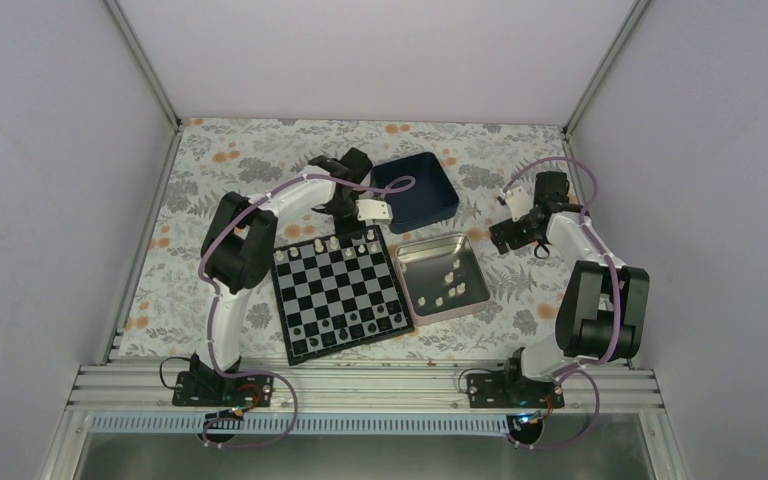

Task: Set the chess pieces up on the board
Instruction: Place the chess piece on the chessboard.

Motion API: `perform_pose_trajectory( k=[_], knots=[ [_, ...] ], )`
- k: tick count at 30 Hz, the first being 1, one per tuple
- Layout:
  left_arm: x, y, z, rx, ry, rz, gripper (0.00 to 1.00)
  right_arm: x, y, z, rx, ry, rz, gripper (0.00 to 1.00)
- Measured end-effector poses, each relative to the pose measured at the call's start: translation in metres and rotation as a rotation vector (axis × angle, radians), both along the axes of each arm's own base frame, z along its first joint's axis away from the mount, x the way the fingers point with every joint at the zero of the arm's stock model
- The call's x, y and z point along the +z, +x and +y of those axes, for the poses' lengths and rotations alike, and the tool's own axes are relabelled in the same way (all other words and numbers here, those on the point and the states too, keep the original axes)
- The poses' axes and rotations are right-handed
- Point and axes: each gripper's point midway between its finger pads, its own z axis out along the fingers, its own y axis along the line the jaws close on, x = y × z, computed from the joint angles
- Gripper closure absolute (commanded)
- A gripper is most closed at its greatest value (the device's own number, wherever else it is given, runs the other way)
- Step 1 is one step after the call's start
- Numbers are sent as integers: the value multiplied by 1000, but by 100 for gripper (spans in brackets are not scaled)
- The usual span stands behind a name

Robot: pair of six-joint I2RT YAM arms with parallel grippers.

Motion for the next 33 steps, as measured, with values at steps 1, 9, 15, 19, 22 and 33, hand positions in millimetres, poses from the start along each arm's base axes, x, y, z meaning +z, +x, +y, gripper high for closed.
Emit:
perform_pose_trajectory(
  k=[1,9,15,19,22,33],
  knots=[
    [0,0,0,0,0,-1,89,0,0,0,0,0,0,0],
    [0,1,0,0,0,-3,83,0,0,0,0,0,0,0],
    [0,0,-1,-6,4,-7,76,0,0,0,0,0,0,0],
    [-1,0,-1,-8,8,-9,76,0,0,0,0,0,0,0],
    [-1,-1,-1,-9,15,-10,64,0,0,0,0,0,0,0],
    [65,11,5,-17,19,-150,27,0,0,0,0,0,0,0]
  ],
)
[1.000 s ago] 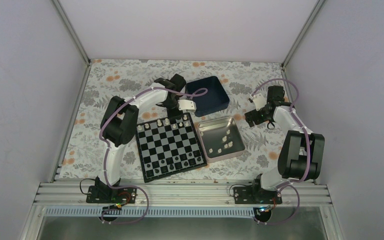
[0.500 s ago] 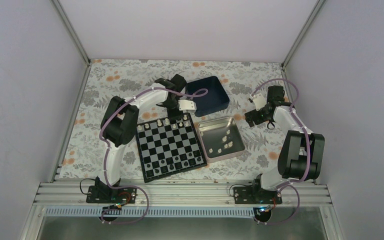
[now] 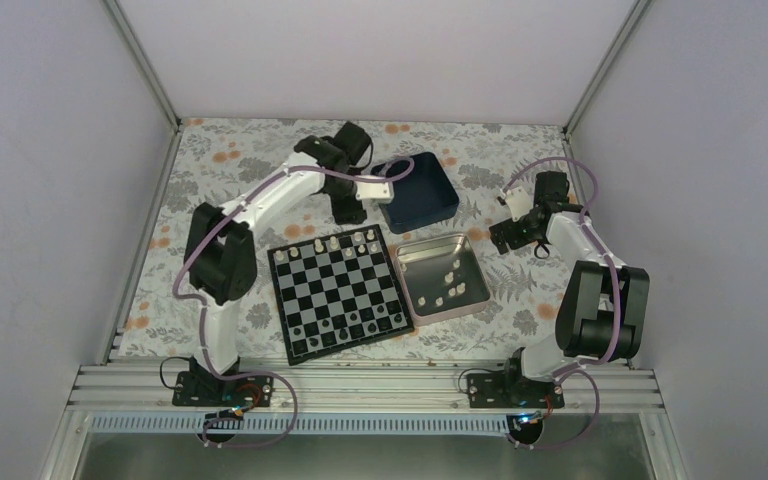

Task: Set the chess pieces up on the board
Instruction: Place the chess piece on the chessboard, then pick up the chess piece from the storage box.

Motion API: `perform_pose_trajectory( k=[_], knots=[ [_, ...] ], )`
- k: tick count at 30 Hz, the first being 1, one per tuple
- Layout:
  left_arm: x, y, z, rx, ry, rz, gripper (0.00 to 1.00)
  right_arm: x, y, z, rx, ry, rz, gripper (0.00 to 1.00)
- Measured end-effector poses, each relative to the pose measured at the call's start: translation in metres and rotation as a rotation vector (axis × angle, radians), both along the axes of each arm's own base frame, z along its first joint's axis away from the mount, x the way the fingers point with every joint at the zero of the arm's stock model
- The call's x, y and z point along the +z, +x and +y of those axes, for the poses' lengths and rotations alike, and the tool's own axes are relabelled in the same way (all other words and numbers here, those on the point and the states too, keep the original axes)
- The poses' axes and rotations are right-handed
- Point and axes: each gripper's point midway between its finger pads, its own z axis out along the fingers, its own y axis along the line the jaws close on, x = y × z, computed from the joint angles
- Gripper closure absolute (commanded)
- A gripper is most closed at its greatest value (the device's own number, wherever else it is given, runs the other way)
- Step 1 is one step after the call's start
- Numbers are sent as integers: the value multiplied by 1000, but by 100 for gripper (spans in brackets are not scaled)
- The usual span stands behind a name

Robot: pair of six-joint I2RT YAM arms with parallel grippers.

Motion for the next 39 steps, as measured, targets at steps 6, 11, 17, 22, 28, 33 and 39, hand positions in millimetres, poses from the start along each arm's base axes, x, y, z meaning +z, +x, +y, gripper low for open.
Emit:
perform_pose_trajectory(
  k=[6,11,17,22,28,33,39],
  knots=[
    [76,2,-33,-43,-82,-169,27,0,0,0,0,0,0,0],
    [84,-30,-93,-153,-116,-175,26,0,0,0,0,0,0,0],
    [61,-58,-168,-253,-148,-134,20,0,0,0,1,1,0,0],
    [40,-64,-214,-287,-181,-90,28,0,0,1,1,2,0,0],
    [-12,-85,-219,-310,-96,4,56,0,0,1,3,4,-1,0],
    [-39,-104,-210,-336,-31,69,66,0,0,1,4,6,-1,0],
    [-40,-106,-211,-342,-41,83,65,0,0,1,4,6,0,0]
  ],
)
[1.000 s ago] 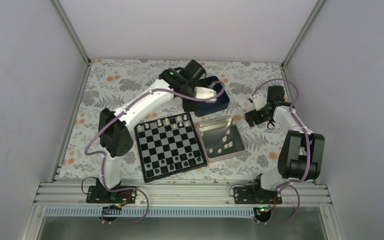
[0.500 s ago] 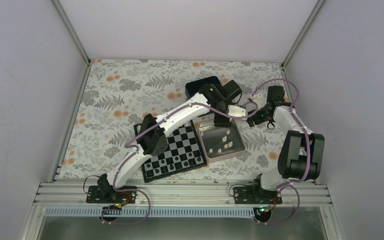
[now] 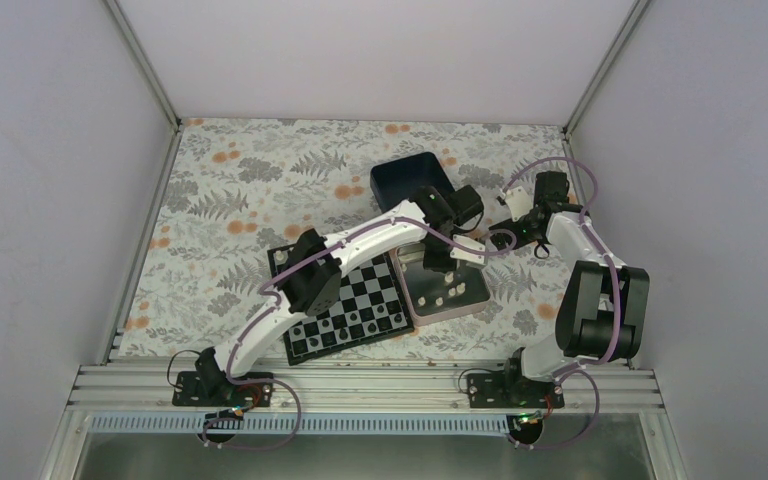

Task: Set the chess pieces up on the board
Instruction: Pick up the chess piece from the storage box.

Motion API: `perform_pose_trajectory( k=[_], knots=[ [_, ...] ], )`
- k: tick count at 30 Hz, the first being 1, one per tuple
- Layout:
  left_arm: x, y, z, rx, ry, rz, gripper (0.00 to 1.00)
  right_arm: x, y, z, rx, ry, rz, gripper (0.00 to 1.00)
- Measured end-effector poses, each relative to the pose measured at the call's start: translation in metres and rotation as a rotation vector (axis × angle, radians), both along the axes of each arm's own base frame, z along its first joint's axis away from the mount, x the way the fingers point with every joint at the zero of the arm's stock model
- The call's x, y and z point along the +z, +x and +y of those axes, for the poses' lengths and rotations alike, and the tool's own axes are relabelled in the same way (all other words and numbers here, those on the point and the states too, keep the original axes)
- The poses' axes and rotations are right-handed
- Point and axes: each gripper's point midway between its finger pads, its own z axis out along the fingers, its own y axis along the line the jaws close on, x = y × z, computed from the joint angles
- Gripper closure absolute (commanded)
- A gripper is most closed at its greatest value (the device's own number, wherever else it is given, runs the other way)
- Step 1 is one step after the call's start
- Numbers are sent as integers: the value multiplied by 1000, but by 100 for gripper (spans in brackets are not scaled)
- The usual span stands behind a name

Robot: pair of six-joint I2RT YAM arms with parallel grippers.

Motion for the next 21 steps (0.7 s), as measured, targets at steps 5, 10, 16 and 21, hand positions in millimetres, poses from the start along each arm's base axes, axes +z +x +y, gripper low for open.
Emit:
perform_pose_trajectory(
  k=[5,10,16,21],
  knots=[
    [0,-3,-1,-7,-6,12,66,0,0,0,0,0,0,0],
    [-3,-3,-2,-10,-6,19,66,0,0,0,0,0,2,0],
    [-15,-4,-4,-13,1,38,66,0,-1,0,0,0,3,0],
    [-30,-5,-5,-15,16,55,66,0,-1,0,1,1,3,0]
  ],
)
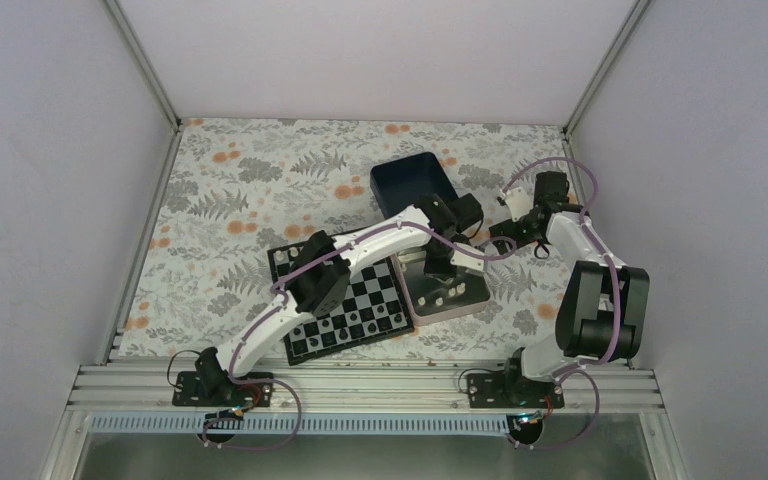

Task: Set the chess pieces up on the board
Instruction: Pick up the chess piece from the storage box.

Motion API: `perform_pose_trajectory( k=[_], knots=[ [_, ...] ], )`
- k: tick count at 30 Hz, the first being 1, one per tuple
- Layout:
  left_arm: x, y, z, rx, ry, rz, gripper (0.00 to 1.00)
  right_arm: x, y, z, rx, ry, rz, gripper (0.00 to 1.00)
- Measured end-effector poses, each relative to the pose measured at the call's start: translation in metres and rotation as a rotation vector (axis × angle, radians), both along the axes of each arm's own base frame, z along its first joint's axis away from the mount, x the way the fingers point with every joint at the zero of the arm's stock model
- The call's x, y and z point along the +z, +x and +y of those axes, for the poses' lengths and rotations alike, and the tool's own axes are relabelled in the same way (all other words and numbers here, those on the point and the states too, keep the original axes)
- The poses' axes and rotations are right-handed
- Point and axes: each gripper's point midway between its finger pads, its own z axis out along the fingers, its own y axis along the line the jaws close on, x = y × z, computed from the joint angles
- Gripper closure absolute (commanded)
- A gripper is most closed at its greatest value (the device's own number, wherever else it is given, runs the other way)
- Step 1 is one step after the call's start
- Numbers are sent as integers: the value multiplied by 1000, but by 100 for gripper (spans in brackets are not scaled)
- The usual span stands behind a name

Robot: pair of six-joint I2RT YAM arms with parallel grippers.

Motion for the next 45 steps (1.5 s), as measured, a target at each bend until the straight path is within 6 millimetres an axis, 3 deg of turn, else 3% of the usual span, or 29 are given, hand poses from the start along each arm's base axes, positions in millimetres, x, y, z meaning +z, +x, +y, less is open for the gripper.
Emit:
perform_pose_trajectory(
  k=[13,24,29,38,42,45],
  knots=[
    [5,-1,-9,-10,-42,16,67,0,0,0,0,0,0,0],
    [2,-5,-11,-19,-45,35,82,0,0,0,3,-1,0,0],
    [0,-7,-11,-26,-42,43,96,0,0,0,3,-2,0,0],
    [1,-7,-9,-32,-36,33,96,0,0,0,3,-2,0,0],
    [13,-3,-3,-24,-23,1,96,0,0,0,3,-2,0,0],
    [38,2,7,-8,-30,-43,96,0,0,0,3,-2,0,0]
  ],
)
